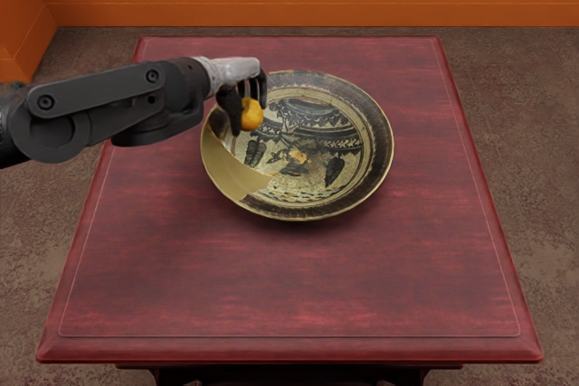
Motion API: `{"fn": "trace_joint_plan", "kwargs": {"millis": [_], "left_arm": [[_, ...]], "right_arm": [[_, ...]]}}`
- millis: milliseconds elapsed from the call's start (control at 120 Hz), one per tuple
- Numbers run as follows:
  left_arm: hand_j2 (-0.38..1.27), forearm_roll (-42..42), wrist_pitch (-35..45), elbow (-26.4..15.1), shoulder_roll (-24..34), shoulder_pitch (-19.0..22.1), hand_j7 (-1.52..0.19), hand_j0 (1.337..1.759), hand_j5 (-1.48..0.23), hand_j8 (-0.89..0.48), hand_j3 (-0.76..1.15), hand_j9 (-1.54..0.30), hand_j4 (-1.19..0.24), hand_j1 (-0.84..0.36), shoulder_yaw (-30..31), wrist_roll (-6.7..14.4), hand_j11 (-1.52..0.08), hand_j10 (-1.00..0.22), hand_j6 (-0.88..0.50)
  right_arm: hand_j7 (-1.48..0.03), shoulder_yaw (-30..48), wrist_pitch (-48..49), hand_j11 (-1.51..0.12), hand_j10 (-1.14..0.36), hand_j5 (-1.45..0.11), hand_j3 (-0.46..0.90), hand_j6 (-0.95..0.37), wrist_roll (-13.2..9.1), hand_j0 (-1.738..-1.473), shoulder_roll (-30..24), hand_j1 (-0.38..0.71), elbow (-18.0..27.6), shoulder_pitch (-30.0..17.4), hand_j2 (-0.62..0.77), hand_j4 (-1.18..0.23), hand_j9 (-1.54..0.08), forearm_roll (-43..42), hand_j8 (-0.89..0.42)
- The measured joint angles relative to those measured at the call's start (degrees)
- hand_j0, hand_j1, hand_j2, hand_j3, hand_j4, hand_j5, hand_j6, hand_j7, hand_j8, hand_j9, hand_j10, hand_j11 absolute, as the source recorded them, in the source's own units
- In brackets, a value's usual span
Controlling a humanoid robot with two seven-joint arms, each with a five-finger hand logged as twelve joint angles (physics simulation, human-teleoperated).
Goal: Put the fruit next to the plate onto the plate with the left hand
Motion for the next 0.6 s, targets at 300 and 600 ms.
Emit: {"fn": "trace_joint_plan", "kwargs": {"millis": [300, 600], "left_arm": [[0.74, 0.01, 0.10, 2.02, -2.29, 2.12, -1.03, 1.656, -1.07, -0.51, 0.00, -1.02, -0.67, -0.40, 0.04, -0.14, -1.03, -0.77, -0.42], [0.19, -6.11, -2.20, 2.38, 2.44, 4.56, -0.30, 1.657, -0.31, -0.17, 0.00, -0.30, -0.21, 0.12, -5.89, -0.58, -0.30, -0.23, -0.14]], "right_arm": [[0.00, -0.05, 0.00, 0.00, 0.00, 0.00, 0.00, 0.00, 0.00, -1.658, 0.00, -0.35, 0.00, -0.03, 0.00, 0.00, 0.00, 0.00, 0.00], [0.00, -0.08, 0.00, 0.00, 0.00, 0.00, 0.00, 0.00, 0.00, -1.658, 0.00, -0.35, 0.00, -0.04, 0.00, 0.00, 0.00, 0.00, 0.00]]}}
